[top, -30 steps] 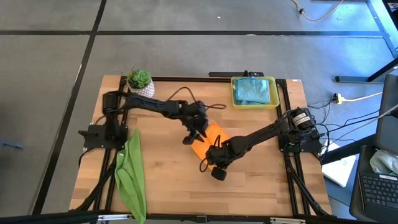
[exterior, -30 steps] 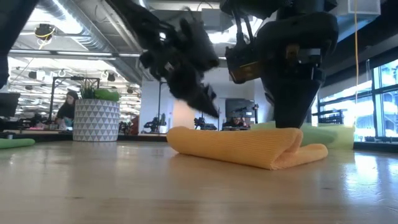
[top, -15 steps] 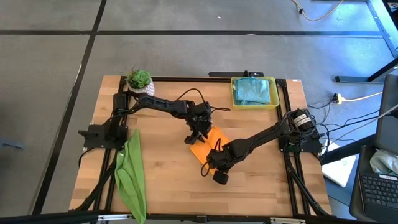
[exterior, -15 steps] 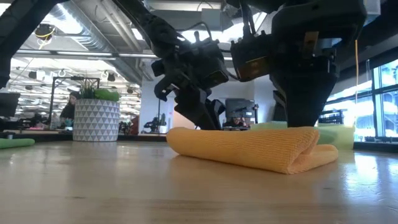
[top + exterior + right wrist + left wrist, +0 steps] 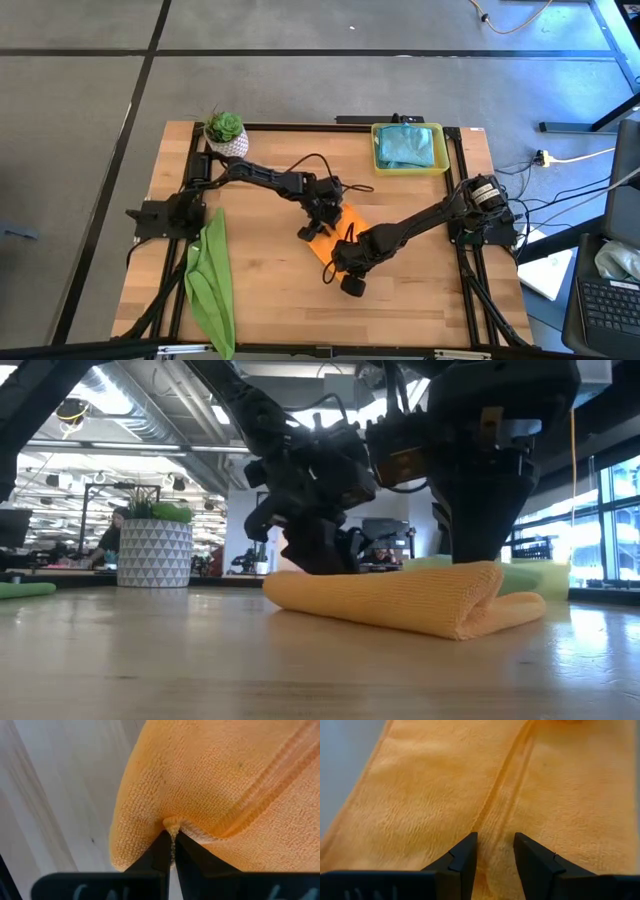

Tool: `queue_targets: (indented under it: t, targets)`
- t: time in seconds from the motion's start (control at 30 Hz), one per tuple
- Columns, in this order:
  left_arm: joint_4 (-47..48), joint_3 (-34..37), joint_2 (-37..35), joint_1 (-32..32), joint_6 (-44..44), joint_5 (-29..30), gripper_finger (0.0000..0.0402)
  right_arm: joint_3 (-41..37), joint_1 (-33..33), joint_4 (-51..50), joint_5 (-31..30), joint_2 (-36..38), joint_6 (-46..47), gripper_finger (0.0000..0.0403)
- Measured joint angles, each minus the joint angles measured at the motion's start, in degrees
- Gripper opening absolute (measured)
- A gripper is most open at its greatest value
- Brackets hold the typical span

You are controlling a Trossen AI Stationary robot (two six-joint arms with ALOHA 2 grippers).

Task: Fold microfiber towels
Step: Fold the orange microfiber towel

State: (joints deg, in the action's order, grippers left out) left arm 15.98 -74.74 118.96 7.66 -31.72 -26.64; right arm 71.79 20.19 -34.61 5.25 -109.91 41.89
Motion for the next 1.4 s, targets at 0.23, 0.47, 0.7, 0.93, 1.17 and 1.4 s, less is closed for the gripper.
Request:
queue_targets:
  t: [0.23,0.47,0.7,0.93,1.17,1.4]
  targets:
    - [-0.81,-0.62,-0.79,1.06,-0.48,1.93,0.0122,0.0,0.25,0.64,0.26,0.0,0.05,0.0026]
    - [-0.41,-1.18,-0.45,1.49,-3.38,-0.76,0.0122,0.02,0.39,1.07,0.58,0.0,0.07,0.0026]
    - [3.28,-1.18,0.94,1.04,-3.5,-0.92,0.0122,0.02,0.5,1.41,0.56,0.0,-0.09,0.0008]
    - [1.03,-1.18,0.96,0.57,-2.14,1.78,0.0122,0.02,0.54,1.76,0.58,0.0,-0.19,0.0018]
    - [1.03,-1.18,0.96,0.28,-0.66,2.91,0.0122,0.02,0.65,1.72,0.47,0.0,-0.22,0.0006]
    - [1.43,-1.2,0.45,-0.71,3.24,5.45,0.0104,0.02,0.65,0.02,-1.06,0.0,-0.26,0.0004]
